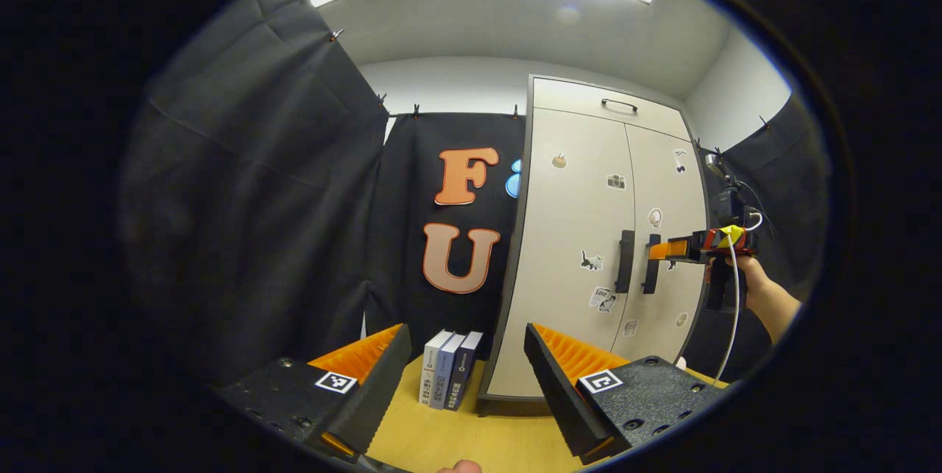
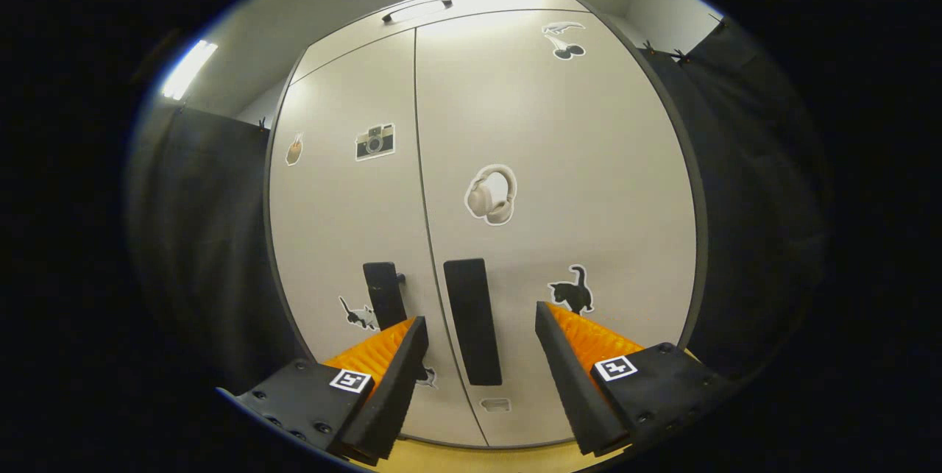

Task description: Open the right door of the double-door shoe cabinet with the right hand, and open the left door with the left hand.

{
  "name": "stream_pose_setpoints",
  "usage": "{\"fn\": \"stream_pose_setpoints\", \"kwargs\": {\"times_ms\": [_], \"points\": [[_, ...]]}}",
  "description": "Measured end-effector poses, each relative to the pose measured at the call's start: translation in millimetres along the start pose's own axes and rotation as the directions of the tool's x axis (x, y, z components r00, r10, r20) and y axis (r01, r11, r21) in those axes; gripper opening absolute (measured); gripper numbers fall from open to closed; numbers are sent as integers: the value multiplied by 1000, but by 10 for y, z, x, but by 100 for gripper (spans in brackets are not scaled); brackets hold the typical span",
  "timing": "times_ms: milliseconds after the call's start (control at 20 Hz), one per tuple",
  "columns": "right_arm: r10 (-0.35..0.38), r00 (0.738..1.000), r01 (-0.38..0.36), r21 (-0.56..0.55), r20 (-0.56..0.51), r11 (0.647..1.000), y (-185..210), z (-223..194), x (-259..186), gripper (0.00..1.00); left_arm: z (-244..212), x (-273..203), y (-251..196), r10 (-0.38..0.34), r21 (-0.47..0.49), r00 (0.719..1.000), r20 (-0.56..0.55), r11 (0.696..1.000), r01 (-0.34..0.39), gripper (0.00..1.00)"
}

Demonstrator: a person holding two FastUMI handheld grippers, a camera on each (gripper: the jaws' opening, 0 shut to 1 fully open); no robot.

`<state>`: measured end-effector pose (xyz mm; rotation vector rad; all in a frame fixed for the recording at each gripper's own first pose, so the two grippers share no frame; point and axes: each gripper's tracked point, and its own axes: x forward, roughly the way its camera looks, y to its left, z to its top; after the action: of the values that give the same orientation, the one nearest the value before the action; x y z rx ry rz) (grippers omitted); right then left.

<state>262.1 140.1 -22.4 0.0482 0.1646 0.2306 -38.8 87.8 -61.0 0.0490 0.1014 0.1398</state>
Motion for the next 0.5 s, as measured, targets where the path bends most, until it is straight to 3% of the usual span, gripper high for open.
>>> {"fn": "stream_pose_setpoints", "kwargs": {"times_ms": [50,100,200,300,400,450,500], "points": [[9,1000,-9,-13,2,1000,17,-9,28,83,-18,19,19,11,3,1000,-4,1000,-11,94],[3,1000,-3,-37,18,999,-5,7,96,88,-49,19,39,17,5,1000,-9,1000,-17,97],[-28,999,30,-67,27,997,-62,8,228,82,-61,20,54,20,1,1000,-19,1000,-20,94],[-29,999,30,-64,20,998,-19,-21,309,60,-62,41,71,26,9,999,-21,1000,-26,94],[-41,999,42,-70,14,997,-16,-94,385,62,-67,31,58,25,28,999,-21,999,-24,94],[-26,1000,27,-82,4,996,21,-138,404,55,-58,23,69,31,37,999,-13,999,-30,94],[-25,999,28,-108,23,994,22,-110,397,39,-54,35,91,40,41,999,-6,998,-40,97]]}}
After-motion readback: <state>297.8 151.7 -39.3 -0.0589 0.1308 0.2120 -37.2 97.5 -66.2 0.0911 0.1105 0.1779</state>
